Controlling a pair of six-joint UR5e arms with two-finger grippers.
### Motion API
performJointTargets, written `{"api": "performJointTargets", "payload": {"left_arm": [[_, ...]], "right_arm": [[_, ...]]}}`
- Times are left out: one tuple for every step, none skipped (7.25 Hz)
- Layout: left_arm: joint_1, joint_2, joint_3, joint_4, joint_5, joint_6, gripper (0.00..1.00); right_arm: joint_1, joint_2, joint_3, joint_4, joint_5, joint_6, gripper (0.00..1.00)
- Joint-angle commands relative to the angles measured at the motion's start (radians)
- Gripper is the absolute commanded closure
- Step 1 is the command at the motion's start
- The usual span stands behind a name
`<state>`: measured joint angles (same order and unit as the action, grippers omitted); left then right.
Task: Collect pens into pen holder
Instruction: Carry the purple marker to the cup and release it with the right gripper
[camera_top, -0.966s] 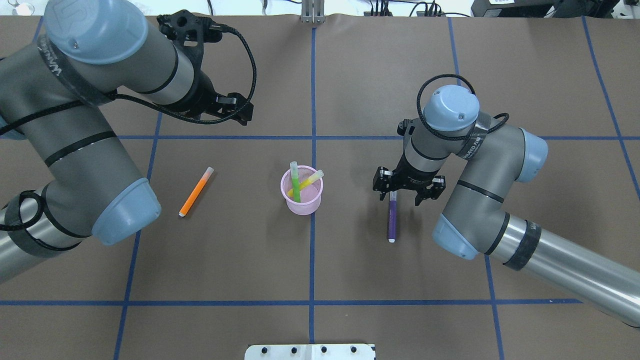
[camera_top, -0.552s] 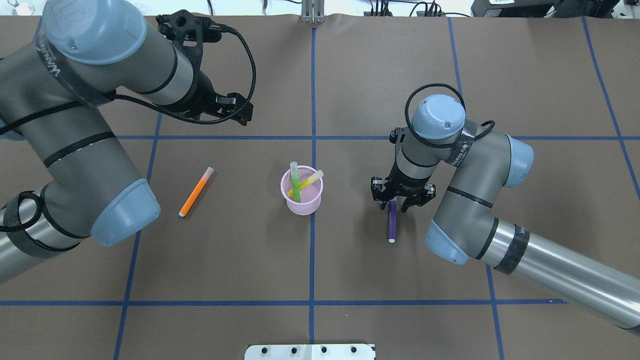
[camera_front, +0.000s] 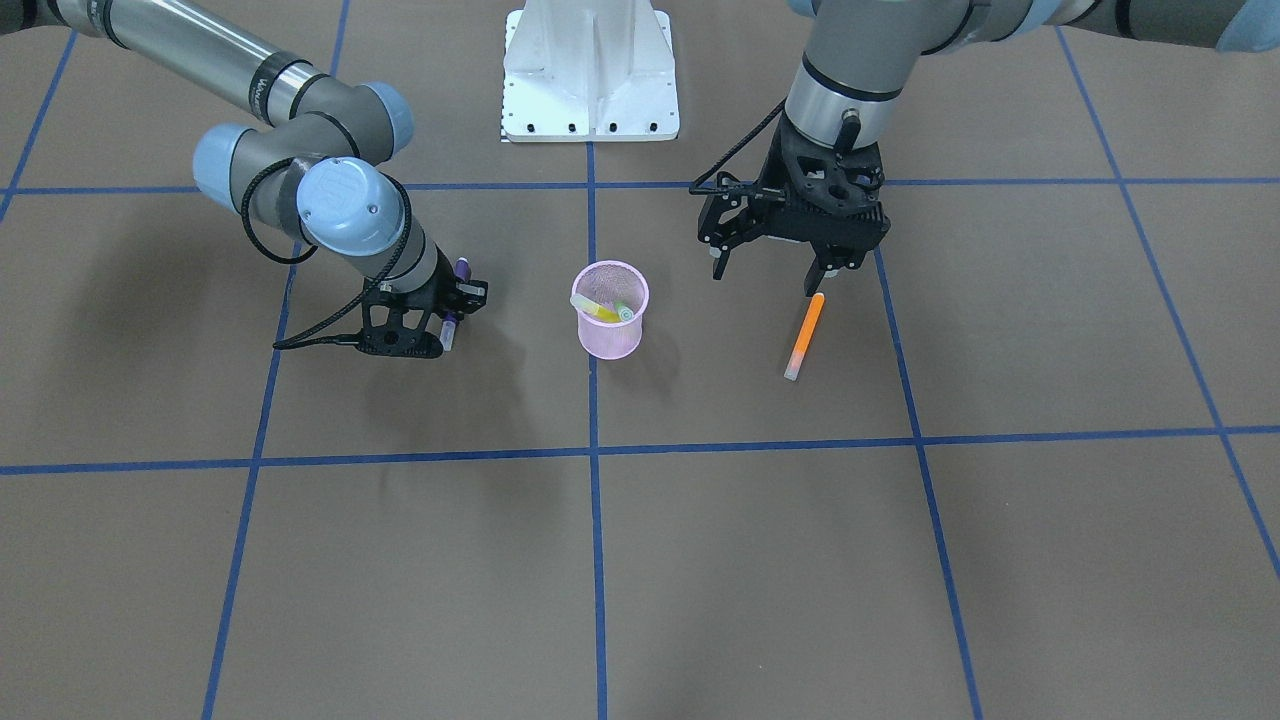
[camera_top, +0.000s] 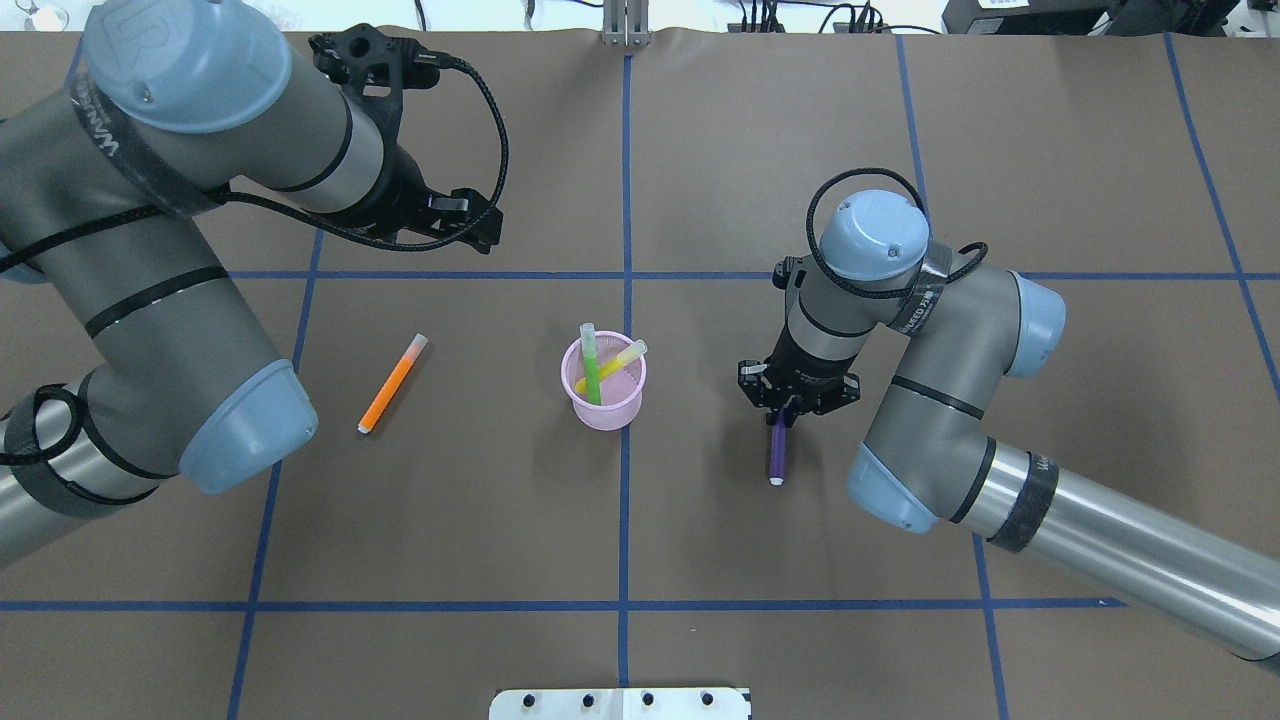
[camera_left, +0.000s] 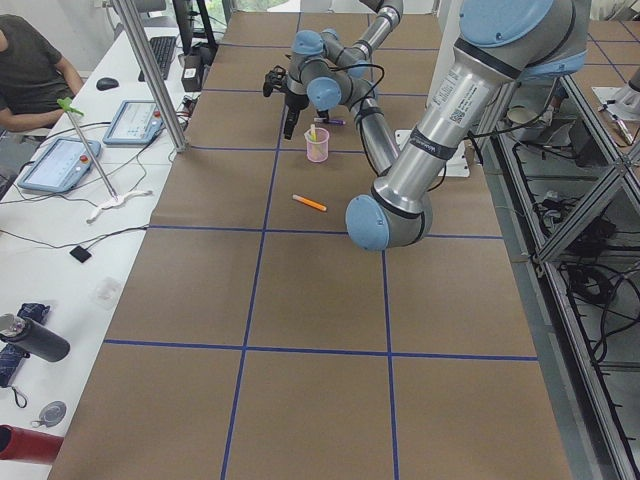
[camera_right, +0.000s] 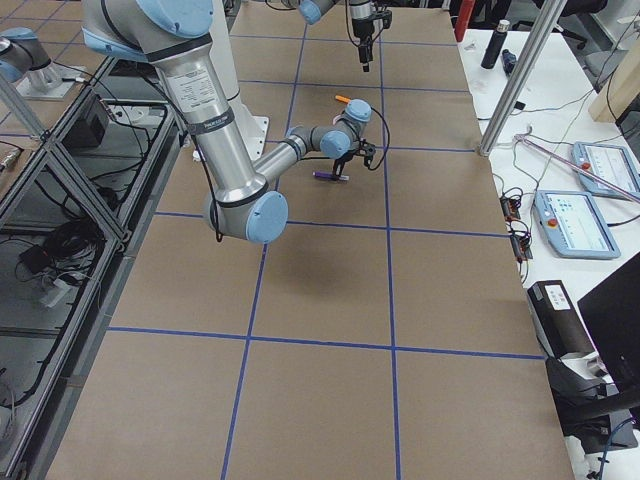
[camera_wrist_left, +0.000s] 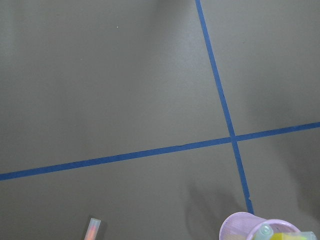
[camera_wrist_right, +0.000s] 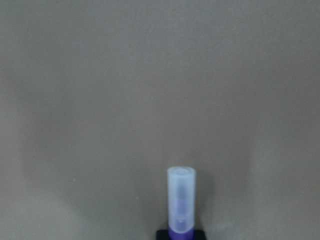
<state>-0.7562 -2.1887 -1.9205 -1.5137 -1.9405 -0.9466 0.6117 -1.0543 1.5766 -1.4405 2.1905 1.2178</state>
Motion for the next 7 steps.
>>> {"api": "performJointTargets", "payload": {"left_arm": [[0.001,0.004,-0.002,0.000,0.000,-0.003,0.04],[0.000,0.003,-0.005,0.000,-0.002,-0.001,0.04],[-0.002,0.004,-0.009,0.000,-0.002,0.008,0.04],[-0.002,0.030,-0.020,-0.002,0.000,0.014,0.05],[-0.003,0.071,-0.046,-0.002,0.000,0.053,0.05],[-0.003,0.092,-0.057,-0.002,0.001,0.060,0.05],[-0.003,0.101,-0.055,-0.002,0.002,0.061,0.05]], "right_arm": [[0.013,-0.001,0.028,-0.001,0.003,0.000,1.00],[0.025,-0.001,0.077,-0.001,-0.003,0.029,1.00],[0.034,-0.001,0.124,-0.001,-0.032,0.101,1.00],[0.034,0.002,0.196,-0.003,-0.140,0.156,1.00],[0.034,0.010,0.251,-0.006,-0.217,0.236,1.00],[0.033,0.016,0.302,-0.009,-0.304,0.359,1.00],[0.028,0.046,0.316,-0.021,-0.387,0.420,1.00]]}}
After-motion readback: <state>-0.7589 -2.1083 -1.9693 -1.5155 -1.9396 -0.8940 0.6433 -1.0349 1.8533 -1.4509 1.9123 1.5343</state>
